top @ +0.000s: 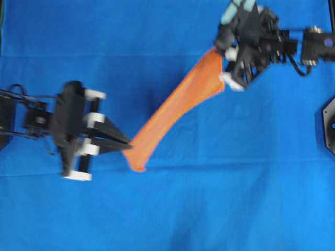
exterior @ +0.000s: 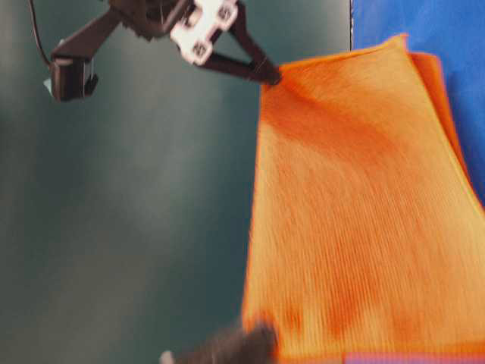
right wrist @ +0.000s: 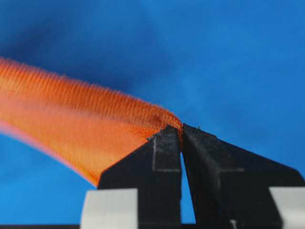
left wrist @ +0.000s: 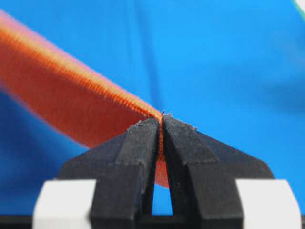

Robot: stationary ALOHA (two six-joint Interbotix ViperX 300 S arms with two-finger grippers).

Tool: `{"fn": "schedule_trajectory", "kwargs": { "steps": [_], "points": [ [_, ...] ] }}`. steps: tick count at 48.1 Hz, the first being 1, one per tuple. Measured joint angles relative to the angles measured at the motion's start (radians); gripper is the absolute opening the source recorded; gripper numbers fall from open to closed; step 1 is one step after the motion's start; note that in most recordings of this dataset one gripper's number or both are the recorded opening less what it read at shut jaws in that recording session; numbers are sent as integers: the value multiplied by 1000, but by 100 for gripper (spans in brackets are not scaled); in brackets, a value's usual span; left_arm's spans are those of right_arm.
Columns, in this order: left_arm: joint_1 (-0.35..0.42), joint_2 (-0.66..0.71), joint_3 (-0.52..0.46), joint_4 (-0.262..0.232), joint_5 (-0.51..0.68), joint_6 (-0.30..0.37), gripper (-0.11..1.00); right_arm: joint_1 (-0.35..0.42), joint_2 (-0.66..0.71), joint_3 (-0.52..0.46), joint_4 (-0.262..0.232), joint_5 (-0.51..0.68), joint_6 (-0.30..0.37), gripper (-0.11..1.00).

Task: Fold the orange towel.
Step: 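Grasp the folded strip's ends with both grippers and lift, then rotate the strip vertical, left gripper swinging its end downward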

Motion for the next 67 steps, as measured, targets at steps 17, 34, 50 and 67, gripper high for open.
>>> {"fn": "schedule_trajectory", "kwargs": {
  "steps": [17,34,50,67],
  "points": [
    [3,279,-258,2,-37,118,3,-72,84,-98,-101,-86,-14,5],
    [5,362,-345,0,-48,126,3,-71,118,-130,-115,-95,-20,5],
    [15,538,-523,0,-100,195,3,-94,-2,8,-117,-80,-9,5],
    [21,594,-517,-2,-123,153,3,-103,83,32,-118,-141,-21,5]
  ]
}}
